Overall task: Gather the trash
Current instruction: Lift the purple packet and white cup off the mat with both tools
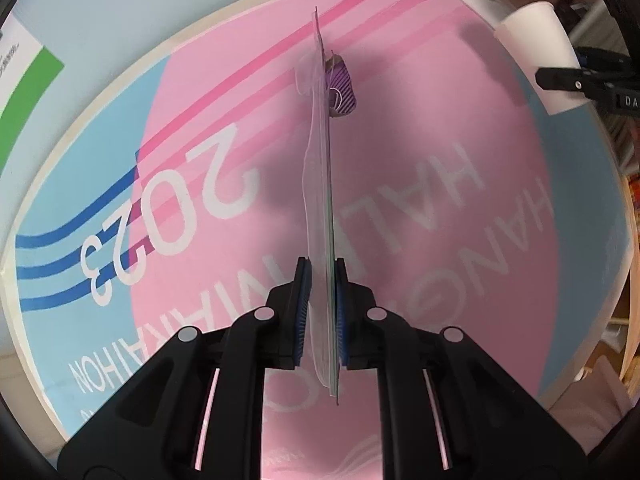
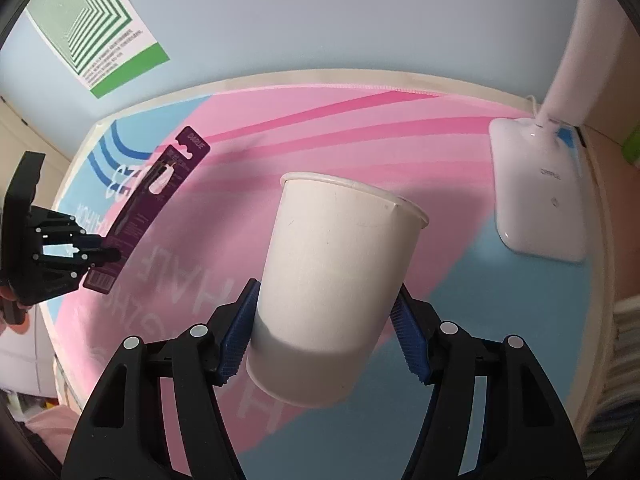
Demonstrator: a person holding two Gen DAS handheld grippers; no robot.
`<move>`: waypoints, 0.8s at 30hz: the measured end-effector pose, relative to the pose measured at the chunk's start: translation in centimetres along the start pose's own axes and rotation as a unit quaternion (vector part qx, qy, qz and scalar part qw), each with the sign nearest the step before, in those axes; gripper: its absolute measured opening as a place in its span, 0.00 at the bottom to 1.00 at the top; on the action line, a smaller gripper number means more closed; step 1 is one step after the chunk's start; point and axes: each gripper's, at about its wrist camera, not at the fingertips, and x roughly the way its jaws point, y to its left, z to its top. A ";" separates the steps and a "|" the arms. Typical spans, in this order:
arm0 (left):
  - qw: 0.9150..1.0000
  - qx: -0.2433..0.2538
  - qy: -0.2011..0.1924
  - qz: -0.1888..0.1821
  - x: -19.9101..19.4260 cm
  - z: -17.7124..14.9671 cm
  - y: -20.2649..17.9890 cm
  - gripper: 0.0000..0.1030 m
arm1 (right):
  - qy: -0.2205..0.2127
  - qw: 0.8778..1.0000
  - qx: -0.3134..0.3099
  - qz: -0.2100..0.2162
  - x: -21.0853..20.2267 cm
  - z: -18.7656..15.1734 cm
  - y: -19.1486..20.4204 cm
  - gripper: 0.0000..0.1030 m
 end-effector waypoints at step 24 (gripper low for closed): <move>0.947 0.317 -0.051 -0.017 -6.1 -11.8 -12.3 0.10 | -0.057 0.976 0.181 -0.108 -10.4 -22.7 12.7 0.62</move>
